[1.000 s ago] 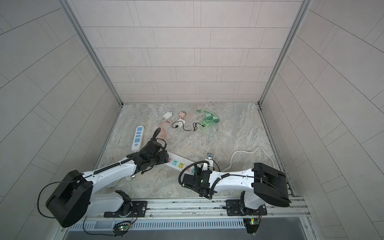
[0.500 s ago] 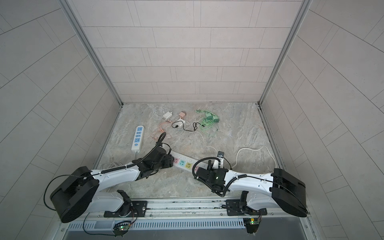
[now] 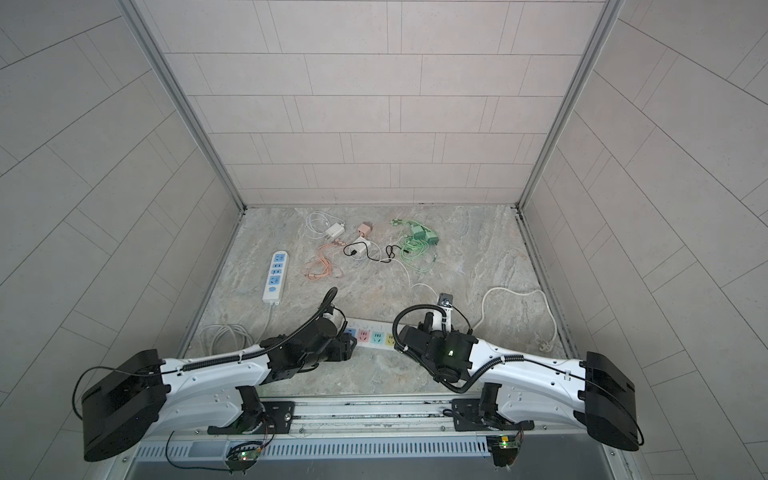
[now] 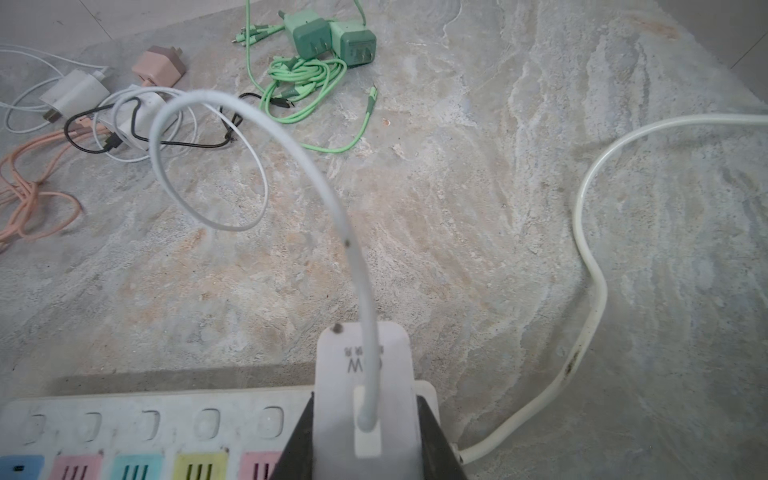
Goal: Insert the plug
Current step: 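Press the charger down into the socket with the right gripper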
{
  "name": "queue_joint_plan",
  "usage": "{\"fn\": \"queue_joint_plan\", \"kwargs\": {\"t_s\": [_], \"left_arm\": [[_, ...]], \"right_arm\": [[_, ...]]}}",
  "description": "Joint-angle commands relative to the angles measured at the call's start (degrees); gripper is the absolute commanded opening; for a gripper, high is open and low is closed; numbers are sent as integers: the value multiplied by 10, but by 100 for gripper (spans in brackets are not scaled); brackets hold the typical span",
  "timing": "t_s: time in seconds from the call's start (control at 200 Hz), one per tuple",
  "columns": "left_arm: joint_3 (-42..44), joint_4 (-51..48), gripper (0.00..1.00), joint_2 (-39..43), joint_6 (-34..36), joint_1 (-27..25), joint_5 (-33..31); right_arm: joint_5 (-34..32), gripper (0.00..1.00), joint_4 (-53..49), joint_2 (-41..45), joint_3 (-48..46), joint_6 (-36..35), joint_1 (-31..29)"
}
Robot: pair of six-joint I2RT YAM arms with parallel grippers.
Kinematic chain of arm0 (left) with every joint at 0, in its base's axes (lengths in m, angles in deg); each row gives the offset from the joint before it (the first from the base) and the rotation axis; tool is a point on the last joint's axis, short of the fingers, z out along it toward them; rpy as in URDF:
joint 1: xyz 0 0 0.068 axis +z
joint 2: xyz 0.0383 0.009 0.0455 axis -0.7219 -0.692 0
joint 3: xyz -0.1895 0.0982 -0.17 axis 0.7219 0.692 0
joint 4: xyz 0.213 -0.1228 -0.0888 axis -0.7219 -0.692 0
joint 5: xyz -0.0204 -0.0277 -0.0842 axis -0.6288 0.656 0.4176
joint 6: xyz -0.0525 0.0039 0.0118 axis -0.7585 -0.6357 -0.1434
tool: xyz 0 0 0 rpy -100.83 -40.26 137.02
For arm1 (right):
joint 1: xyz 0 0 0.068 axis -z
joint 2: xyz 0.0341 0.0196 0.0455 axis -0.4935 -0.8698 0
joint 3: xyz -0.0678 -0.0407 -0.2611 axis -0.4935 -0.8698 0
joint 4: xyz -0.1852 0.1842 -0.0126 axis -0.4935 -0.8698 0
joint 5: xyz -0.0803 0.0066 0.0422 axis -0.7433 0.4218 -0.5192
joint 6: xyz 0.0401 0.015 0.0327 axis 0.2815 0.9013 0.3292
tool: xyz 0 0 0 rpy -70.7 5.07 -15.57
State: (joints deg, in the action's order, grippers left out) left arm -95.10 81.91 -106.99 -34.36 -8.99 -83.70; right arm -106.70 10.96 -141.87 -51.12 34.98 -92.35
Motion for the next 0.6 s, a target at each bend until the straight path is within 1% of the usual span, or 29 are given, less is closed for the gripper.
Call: {"fn": "queue_joint_plan", "kwargs": {"t_s": [0.0,0.165,0.27,0.36,0.495,0.595], "left_arm": [[6,-7,71,10,-14,-11,-5],[2,-41,72,32,-7,-11,-22],[4,-71,74,70,-3,-11,-48],[7,-95,77,104,-3,-12,-70],[26,-92,79,147,-2,-11,-104],[28,-103,81,171,0,-11,-115]], "right_arm": [[8,1,-27,-11,12,1,-6],[27,1,11,-39,-5,10,-13],[26,1,-6,-63,8,25,-23],[22,1,1,-72,9,29,-30],[14,1,2,-78,9,39,-38],[9,1,7,-82,3,44,-40]]}}
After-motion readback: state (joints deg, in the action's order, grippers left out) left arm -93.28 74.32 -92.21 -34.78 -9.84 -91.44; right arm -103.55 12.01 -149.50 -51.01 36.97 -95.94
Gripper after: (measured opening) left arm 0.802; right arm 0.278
